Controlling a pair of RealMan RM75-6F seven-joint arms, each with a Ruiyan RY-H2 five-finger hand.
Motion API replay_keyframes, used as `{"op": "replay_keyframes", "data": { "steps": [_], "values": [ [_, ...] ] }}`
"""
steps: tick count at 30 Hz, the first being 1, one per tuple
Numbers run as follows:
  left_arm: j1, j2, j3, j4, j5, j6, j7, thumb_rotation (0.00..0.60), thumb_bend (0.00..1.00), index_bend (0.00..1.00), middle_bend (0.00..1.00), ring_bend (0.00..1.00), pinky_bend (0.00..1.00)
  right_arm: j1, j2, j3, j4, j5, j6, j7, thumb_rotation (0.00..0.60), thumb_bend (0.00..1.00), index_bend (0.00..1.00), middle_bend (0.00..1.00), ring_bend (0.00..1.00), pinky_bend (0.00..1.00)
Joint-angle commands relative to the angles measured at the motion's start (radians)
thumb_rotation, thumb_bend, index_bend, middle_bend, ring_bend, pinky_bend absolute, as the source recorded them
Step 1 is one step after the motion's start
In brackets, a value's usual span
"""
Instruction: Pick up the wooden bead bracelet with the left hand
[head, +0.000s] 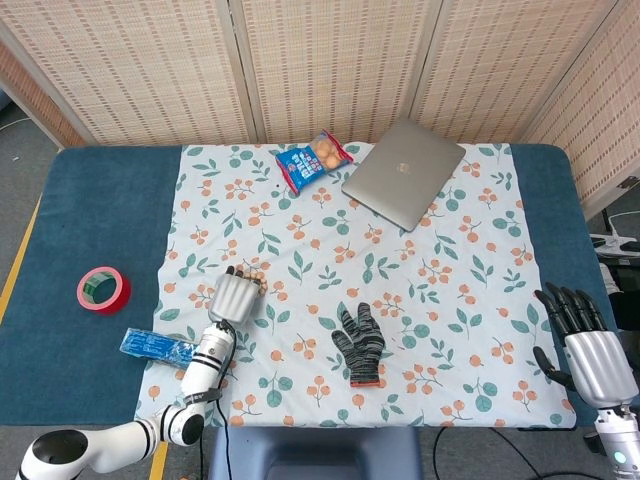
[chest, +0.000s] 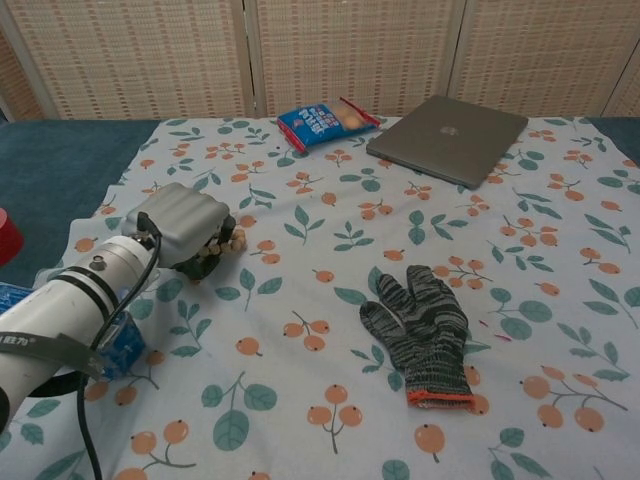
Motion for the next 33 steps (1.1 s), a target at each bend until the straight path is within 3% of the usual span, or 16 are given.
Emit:
{"op": "replay_keyframes", "data": {
  "steps": [1,5,10,14,20,26,33],
  "values": [
    [0.006,0.029,-0.028,-0.069,-0.038,-0.016,-0.018,0.600,0.56,0.56,0.64,0.45,0.36,0.000,0.002,-0.001,-0.001,-0.003,0.000,0.003,0.600,0.30,0.00,0.00,0.00,0.00],
    [0.007,0.086,-0.137,-0.233,-0.173,-0.061,-0.081,0.600,0.58,0.56,0.64,0.45,0.35,0.001,0.003,-0.005,-0.001,-0.008,-0.005,0.008,0.599,0.30,0.00,0.00,0.00,0.00],
    [-0.008,0.116,-0.264,-0.337,-0.344,-0.076,-0.143,0.600,0.62,0.56,0.65,0.45,0.35,0.002,0.005,-0.004,-0.001,-0.005,-0.009,0.013,0.600,0.30,0.00,0.00,0.00,0.00],
    [-0.021,0.168,-0.364,-0.431,-0.563,-0.122,-0.189,0.600,0.62,0.55,0.65,0.45,0.34,0.004,0.005,-0.004,0.000,-0.005,-0.012,0.016,0.600,0.30,0.00,0.00,0.00,0.00],
    [-0.022,0.274,-0.469,-0.549,-0.891,-0.243,-0.323,0.600,0.62,0.54,0.64,0.44,0.33,0.006,0.006,-0.008,-0.001,-0.009,-0.019,0.019,0.600,0.30,0.00,0.00,0.00,0.00],
    [-0.028,0.410,-0.515,-0.627,-1.156,-0.398,-0.457,0.600,0.61,0.51,0.60,0.41,0.32,0.006,0.009,-0.014,-0.003,-0.022,-0.017,0.025,0.599,0.30,0.00,0.00,0.00,0.00],
    [-0.017,0.510,-0.522,-0.665,-1.228,-0.554,-0.630,0.600,0.61,0.46,0.53,0.36,0.33,0.007,0.014,-0.019,-0.004,-0.029,-0.022,0.037,0.600,0.30,0.00,0.00,0.00,0.00]
  ]
}}
